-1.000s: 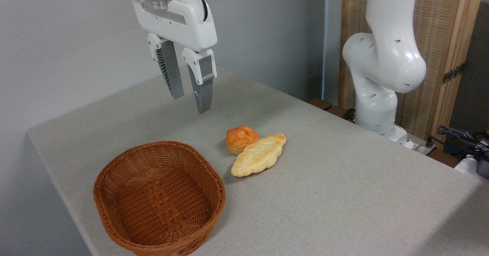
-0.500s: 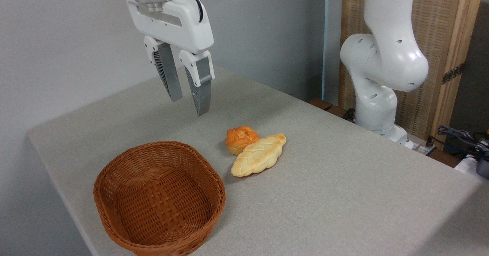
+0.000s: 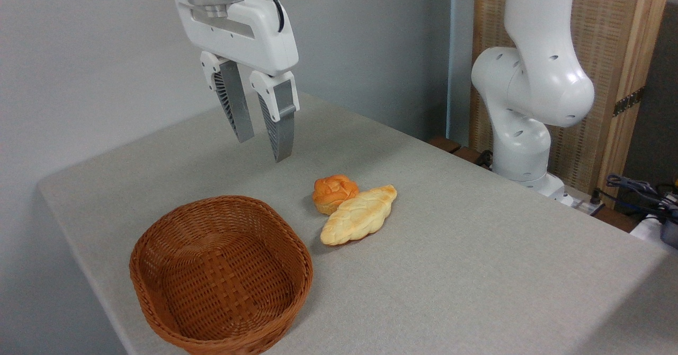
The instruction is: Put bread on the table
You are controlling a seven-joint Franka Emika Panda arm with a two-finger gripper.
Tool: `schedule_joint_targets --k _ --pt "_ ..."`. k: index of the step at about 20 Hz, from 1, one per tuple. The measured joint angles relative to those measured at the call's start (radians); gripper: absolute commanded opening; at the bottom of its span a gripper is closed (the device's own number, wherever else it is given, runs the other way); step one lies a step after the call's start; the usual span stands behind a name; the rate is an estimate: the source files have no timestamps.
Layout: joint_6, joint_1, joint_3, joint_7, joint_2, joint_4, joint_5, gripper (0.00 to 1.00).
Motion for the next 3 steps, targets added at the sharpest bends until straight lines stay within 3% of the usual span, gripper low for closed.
schedule_joint_targets --k 3 --pt "0.000 0.000 0.000 0.040 0.000 0.000 0.000 1.00"
